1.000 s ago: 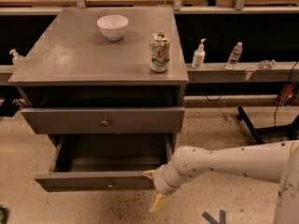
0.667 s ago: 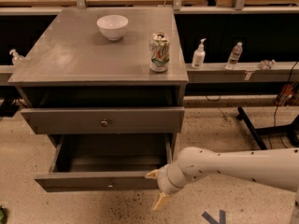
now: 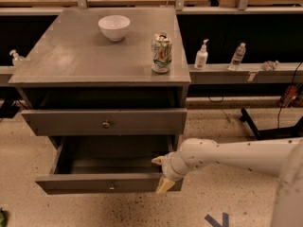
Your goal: Open middle drawer
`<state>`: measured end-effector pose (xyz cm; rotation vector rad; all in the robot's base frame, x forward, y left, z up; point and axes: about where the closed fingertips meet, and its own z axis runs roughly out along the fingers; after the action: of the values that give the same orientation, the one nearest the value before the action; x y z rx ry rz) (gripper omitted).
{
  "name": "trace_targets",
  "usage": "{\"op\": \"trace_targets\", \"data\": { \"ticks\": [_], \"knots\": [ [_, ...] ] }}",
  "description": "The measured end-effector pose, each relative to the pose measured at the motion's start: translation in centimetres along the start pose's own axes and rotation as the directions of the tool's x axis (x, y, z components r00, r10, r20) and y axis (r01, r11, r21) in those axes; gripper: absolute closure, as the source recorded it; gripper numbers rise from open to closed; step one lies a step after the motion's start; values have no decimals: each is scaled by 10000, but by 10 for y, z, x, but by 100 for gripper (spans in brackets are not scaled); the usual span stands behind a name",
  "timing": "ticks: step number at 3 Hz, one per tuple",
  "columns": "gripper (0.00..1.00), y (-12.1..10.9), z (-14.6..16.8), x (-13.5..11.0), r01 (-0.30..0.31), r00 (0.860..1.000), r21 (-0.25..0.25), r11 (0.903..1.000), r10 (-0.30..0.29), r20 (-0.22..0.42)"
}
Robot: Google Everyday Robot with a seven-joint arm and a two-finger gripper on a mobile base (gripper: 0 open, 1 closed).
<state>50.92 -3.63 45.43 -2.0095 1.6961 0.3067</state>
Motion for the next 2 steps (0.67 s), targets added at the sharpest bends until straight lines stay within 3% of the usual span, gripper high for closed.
{"op": "trace_targets", "data": {
  "ticks": [1,2],
  "knots": [
    [30,-18,34,4,4,9994,-535,9986,-23,-338],
    [30,-18,62,2,-54,9996,-1243,9922,21,-270]
  ]
}}
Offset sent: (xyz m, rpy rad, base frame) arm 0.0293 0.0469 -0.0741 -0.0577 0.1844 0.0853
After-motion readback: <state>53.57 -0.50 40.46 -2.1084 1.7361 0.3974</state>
